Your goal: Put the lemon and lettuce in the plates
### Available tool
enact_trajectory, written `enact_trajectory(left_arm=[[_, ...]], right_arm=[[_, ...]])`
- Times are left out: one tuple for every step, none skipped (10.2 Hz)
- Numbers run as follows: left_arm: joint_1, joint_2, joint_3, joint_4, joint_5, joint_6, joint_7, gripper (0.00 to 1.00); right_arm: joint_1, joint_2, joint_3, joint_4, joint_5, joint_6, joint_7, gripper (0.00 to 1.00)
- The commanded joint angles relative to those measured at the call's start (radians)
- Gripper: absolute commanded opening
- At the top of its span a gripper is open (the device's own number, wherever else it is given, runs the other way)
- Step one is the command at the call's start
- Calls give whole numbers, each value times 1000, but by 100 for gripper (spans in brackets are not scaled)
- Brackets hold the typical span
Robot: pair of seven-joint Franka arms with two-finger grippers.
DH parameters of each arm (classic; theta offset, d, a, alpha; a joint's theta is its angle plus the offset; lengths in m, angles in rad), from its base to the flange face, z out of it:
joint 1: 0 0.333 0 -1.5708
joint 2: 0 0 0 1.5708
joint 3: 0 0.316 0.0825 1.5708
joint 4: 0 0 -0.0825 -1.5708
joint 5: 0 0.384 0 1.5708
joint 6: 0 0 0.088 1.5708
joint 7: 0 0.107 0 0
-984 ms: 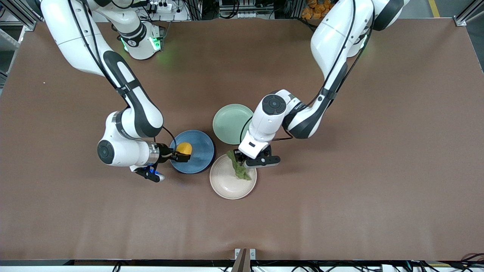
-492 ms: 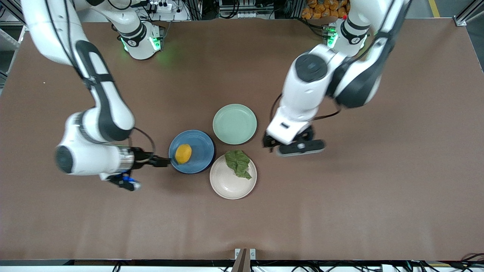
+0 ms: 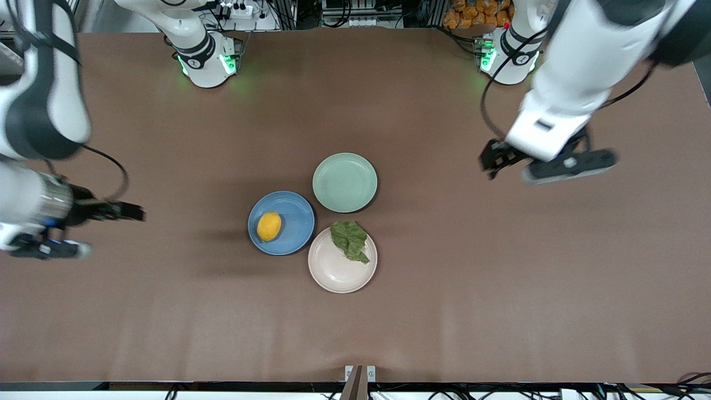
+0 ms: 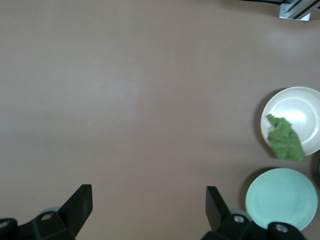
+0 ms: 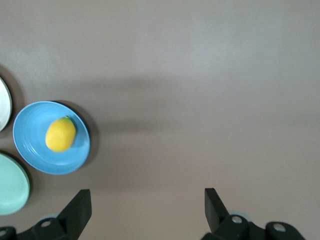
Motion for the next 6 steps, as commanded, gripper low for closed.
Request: enact_trajectory(left_arm=[[125,-89,-5,-41,-94,-68,84,100],[162,-101,-4,-42,-115,-90,82,100],[181,-109,-4,-45,-116,-96,85,100],[189,-110,-2,-45,-116,-97,87,100],[189,-113,-2,-45,-115,-116,87,100],[187,-121,-1,-54,-112,-123,87,100]], right_arm=[[11,-103,-12,-33,-21,-62,-14,100],[15,-147,-8,-45,-19,-67,-1,100],[20,-181,4,-49,-19,-102,3,100],[20,-204,7,-53,-19,-160,9,100],[20,-229,11,-81,-19,-179,21,100],[20,-235,24,-95,-19,-174,44,100]])
